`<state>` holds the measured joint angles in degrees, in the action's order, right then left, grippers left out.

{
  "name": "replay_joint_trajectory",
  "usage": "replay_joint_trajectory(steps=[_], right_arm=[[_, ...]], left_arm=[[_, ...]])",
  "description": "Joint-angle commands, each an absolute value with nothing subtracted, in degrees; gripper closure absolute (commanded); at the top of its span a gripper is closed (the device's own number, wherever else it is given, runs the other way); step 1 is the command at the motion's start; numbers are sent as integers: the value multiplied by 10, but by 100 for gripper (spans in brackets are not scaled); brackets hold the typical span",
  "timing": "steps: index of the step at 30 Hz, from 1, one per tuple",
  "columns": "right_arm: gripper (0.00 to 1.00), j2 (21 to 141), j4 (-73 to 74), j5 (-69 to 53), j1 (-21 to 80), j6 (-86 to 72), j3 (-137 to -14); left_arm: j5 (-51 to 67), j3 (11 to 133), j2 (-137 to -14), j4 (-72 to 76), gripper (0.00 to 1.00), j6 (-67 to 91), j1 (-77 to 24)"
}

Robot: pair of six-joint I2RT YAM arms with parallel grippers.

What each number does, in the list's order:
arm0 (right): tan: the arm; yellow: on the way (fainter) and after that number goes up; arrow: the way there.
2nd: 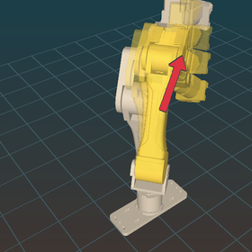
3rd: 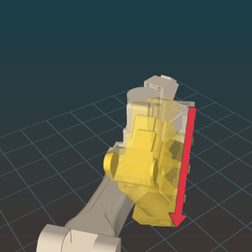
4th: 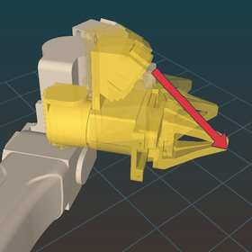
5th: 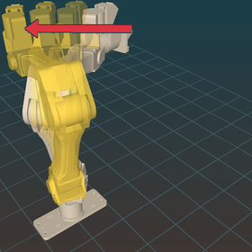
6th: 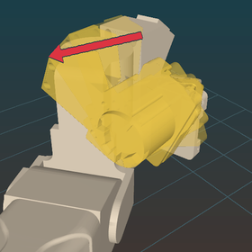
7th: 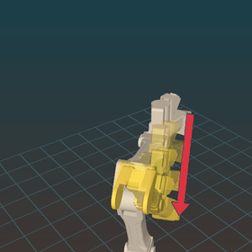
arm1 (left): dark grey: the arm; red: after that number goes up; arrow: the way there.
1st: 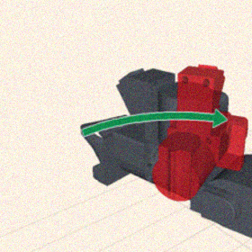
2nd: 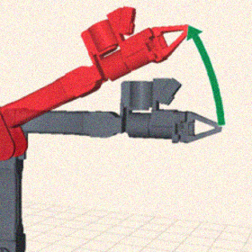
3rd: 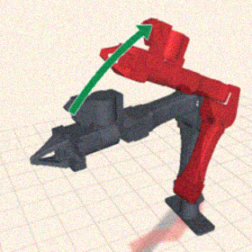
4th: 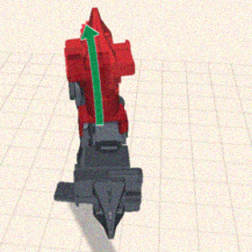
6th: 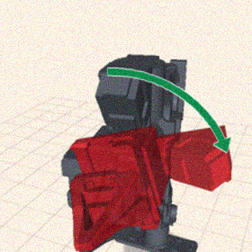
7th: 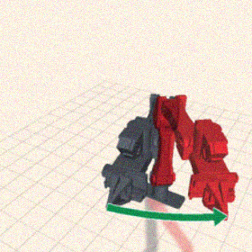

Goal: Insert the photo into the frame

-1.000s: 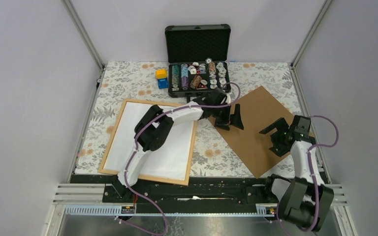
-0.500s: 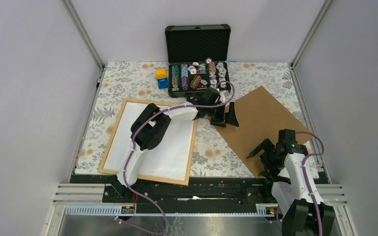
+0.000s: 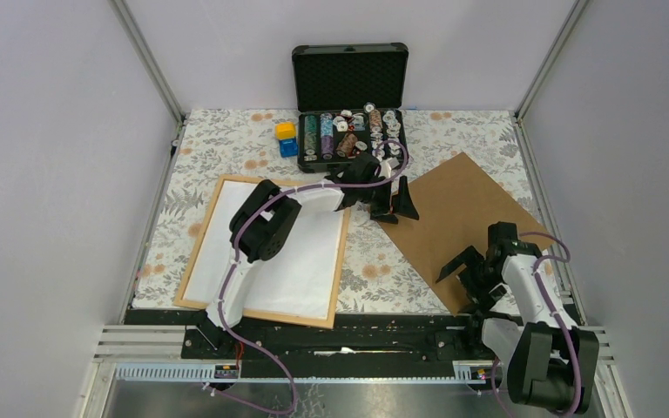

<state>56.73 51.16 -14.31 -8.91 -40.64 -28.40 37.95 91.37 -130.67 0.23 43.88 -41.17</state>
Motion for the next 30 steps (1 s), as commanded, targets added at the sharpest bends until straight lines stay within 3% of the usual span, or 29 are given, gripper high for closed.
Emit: replay_joint_trajectory(steps=[1,13,20,30], right_arm=[[0,588,493,-161,-78,-428,-259],[0,612,443,-119,-66,-455,-244],[0,559,443,-144,-66,-483,-226],[0,496,476,-122,-66,-472,-321]], left_arm=[[333,909,-1346,-18,1,430,-395],[336,891,-1340,-2,1,439,-389],[329,885,-1335,10,1,440,-394],[326,885,-1334,7,1,440,-395]])
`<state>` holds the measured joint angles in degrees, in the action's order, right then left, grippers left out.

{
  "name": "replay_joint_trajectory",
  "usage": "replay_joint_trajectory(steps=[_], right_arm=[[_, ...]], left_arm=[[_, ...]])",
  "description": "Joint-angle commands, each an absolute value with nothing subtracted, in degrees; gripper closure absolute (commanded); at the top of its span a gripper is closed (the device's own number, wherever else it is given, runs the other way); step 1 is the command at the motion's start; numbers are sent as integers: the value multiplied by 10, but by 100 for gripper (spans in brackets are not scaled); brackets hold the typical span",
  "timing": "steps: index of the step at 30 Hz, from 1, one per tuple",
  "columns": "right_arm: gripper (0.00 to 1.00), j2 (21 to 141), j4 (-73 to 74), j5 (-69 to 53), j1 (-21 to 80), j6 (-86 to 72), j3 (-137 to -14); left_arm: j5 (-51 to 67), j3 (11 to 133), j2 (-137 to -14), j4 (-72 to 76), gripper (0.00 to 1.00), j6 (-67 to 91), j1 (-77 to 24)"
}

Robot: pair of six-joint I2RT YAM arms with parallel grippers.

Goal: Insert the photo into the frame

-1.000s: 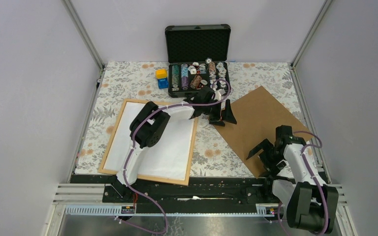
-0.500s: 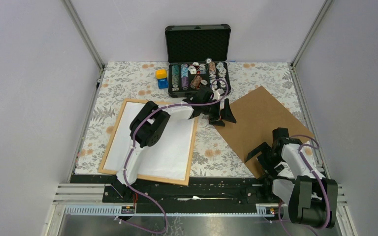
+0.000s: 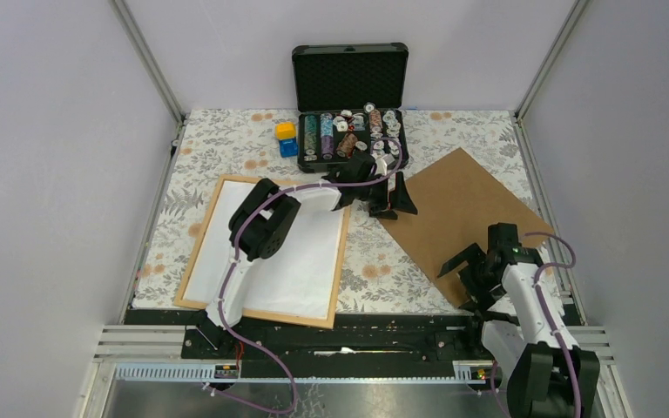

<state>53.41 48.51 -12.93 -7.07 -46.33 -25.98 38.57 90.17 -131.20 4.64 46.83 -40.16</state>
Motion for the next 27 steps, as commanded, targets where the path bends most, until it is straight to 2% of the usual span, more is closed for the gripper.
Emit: replay_joint_trajectory(steps=[1,12,16,19,24,27], right_arm=[[0,484,482,-117,-66,-473,-326],[0,374,445,-109,-66,-489,-313],[0,358,434,-59,-66,-473,-326],[0,404,404,-22,-66,-422,-336],[0,558,336,-87,-67,-346,-380],[0,666,360,-90,-67,-317,-435]], left_arm=[[325,883,-1332,8,1,439,-395],[348,851,-1263,50,1,465,-397],[338,846,-1227,38,1,455,-402],[313,840,-1189,20,1,436,-400],[208,913,-1186,-104,1,346,-400],[160,940,-1212,-127,1,314,-400]])
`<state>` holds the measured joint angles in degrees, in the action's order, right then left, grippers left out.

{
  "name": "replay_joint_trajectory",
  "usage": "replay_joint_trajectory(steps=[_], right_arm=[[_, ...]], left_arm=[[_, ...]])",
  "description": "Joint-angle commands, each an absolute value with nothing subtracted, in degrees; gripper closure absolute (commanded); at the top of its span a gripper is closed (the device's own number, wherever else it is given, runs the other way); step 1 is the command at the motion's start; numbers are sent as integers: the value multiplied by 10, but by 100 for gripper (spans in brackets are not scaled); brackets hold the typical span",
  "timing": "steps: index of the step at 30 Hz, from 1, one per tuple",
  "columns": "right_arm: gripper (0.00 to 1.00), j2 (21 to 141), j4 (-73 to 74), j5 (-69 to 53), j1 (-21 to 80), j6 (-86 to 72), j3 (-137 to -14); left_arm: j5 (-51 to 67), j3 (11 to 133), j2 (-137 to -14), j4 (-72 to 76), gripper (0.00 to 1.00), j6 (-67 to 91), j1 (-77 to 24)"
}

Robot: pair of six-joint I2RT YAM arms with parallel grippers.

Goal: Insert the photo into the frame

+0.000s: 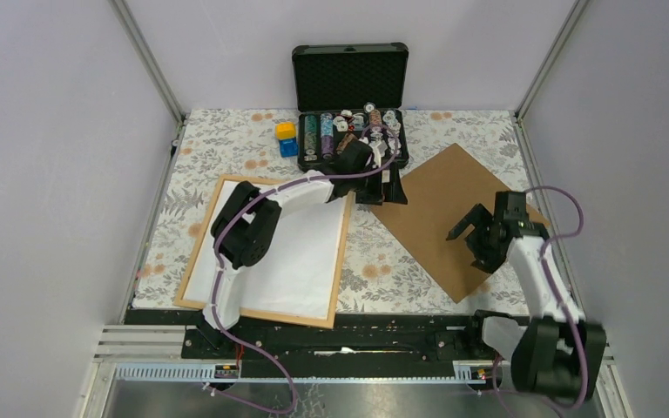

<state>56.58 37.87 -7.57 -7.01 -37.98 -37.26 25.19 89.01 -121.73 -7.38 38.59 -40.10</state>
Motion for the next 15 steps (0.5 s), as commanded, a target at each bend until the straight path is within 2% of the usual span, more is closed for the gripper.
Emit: replay_joint_trajectory(steps=[1,11,15], right_arm=[[0,677,366,-78,-67,-316,-446],[0,689,367,37,-93,-343,-425],[0,684,340,-36,-190,-344,-381]], left_arm=[[149,954,-1224,-139,1,306,-400],[61,1079,-1328,-216,1,257,-403],[47,1104,-1351,-242,1,250,-406]])
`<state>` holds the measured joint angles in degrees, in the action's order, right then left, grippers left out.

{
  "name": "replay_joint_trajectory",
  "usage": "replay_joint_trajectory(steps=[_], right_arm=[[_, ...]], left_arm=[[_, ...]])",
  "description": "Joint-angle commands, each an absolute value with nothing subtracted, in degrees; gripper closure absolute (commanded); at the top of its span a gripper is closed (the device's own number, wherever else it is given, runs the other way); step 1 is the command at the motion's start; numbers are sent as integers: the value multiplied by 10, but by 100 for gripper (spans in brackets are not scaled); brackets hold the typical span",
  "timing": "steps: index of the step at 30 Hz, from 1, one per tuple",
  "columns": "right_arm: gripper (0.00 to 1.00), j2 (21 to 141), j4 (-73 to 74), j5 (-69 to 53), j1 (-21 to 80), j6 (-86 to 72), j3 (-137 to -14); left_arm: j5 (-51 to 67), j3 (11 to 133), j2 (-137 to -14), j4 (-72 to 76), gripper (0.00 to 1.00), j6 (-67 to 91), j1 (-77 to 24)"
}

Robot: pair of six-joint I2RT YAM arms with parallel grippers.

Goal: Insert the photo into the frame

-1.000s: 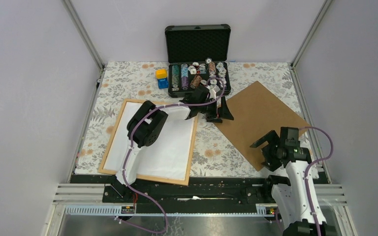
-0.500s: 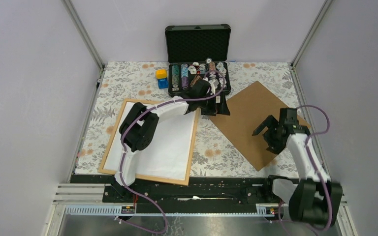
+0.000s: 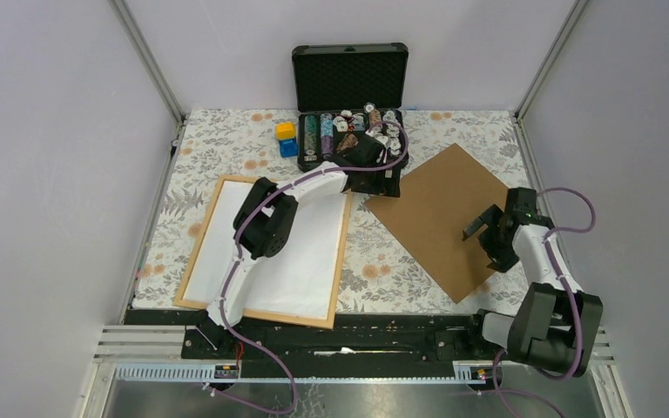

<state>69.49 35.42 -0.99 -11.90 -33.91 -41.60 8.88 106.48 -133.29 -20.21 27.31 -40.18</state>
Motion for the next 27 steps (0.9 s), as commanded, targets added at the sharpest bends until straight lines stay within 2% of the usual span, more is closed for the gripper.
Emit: replay_joint_trajectory(steps=[1,6,12,20,27], right_arm=[[0,685,330,-54,-212,-345,-369],[0,702,310,-62,-243,-347,-346],[0,739,296,-79,-244,-338,-337],[0,774,243,-244,-244,-318,-304],[0,739,244,-275,-244,-315,-297]], left_arm=[[47,1108,-1356,-248,1,252,-405],[53,1110,-1366,-270,1,262,-413],[118,1118,-1376,-302,1,277,-414],[288,1110,-1372,-295,1,311,-414],[429,1073,-1311,-163,1,418,-414]])
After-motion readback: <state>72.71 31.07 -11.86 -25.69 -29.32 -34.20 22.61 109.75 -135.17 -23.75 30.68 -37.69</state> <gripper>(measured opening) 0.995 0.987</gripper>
